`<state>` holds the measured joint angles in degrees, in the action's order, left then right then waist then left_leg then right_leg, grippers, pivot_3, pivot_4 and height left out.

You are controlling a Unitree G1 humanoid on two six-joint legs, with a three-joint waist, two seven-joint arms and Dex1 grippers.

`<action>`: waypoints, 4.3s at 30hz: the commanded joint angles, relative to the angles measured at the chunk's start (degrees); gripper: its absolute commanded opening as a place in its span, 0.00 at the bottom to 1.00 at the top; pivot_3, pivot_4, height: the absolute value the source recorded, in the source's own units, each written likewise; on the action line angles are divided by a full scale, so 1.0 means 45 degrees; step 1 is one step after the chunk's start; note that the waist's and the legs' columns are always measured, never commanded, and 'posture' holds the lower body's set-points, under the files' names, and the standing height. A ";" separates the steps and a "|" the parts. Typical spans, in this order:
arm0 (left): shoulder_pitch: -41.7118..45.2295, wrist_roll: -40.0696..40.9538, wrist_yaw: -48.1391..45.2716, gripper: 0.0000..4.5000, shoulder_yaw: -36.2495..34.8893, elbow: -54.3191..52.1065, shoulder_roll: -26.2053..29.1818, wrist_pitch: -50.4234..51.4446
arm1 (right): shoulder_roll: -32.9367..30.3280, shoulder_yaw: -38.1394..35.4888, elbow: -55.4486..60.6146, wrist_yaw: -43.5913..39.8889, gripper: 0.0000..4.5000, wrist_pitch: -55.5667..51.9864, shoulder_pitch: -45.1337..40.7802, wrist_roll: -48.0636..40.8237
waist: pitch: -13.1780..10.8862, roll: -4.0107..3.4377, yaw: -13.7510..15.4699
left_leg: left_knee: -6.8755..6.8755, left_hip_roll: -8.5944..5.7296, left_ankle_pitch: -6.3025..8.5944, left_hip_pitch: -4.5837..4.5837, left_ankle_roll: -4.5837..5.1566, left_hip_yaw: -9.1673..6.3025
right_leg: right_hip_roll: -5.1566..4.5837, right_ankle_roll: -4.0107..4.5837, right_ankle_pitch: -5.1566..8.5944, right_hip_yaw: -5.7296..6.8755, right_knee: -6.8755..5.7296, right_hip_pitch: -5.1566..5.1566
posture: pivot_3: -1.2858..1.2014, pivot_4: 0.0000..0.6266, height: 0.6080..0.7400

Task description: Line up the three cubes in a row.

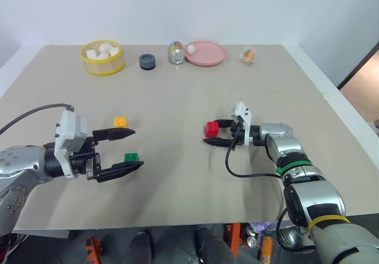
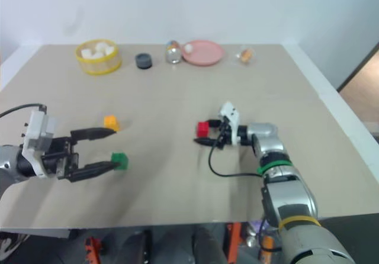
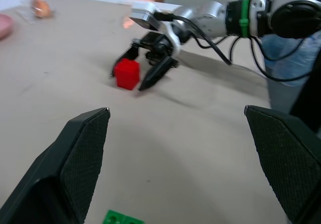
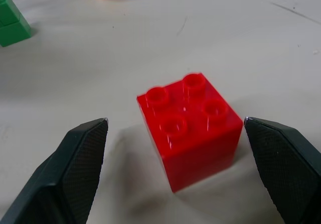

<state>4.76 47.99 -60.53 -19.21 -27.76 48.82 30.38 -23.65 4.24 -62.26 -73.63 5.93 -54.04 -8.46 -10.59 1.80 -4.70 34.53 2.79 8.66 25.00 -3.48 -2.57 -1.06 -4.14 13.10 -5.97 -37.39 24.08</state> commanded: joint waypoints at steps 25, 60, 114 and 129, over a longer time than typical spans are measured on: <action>0.1254 -0.0125 -0.1295 1.00 0.0896 0.0755 0.0126 -0.0266 | -0.2689 0.0105 0.7190 -0.2758 0.28 -0.0541 0.3688 -0.0594 | -0.0001 -0.0003 0.0117 | -0.0005 -0.0001 0.0001 -0.0007 0.0000 -0.0013 | 0.0006 -0.0010 0.0024 0.0004 -0.0005 -0.0018 | 0.52 0.24 1.00; 0.1205 0.0358 -0.0837 1.00 0.0555 0.0534 0.0134 0.0273 | -0.2244 0.1722 0.7209 -0.2996 0.28 0.0525 0.4347 -0.0328 | -0.0001 -0.0015 0.0026 | 0.0009 0.0000 -0.0030 -0.0152 0.0026 0.0008 | 0.0009 0.0068 0.0030 -0.0020 -0.0035 -0.0129 | 0.52 0.24 1.00; -0.4855 -0.2280 -0.1164 1.00 -0.2416 0.1936 -0.0971 -0.2705 | -0.3936 -0.2488 0.7786 -0.1193 0.89 -0.7736 0.0189 -0.4674 | -0.0029 -0.0017 0.0050 | -0.0027 0.0004 0.0024 -0.0128 0.0022 0.0127 | -0.0052 0.0085 0.0066 -0.0045 0.0026 -0.0067 | 0.52 0.24 1.00; -0.2802 -0.4609 -0.2677 1.00 0.0370 0.5419 -0.0594 -0.5179 | -0.3481 -0.2166 1.1081 -0.0868 0.89 -0.9225 0.1778 -0.5428 | -0.0031 -0.0022 0.0082 | -0.0015 0.0008 0.0021 -0.0001 0.0025 0.0158 | -0.0050 0.0063 0.0042 -0.0058 0.0008 0.0064 | 0.52 0.24 1.00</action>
<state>-8.91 27.98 -71.80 -17.64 -4.90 45.09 8.77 -38.71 -4.09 -15.37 -77.95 -35.09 -45.62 -31.29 -10.73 1.71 -4.33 34.48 2.85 8.75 25.00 -3.36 -1.86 -1.26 -3.84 13.27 -6.23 -37.37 24.37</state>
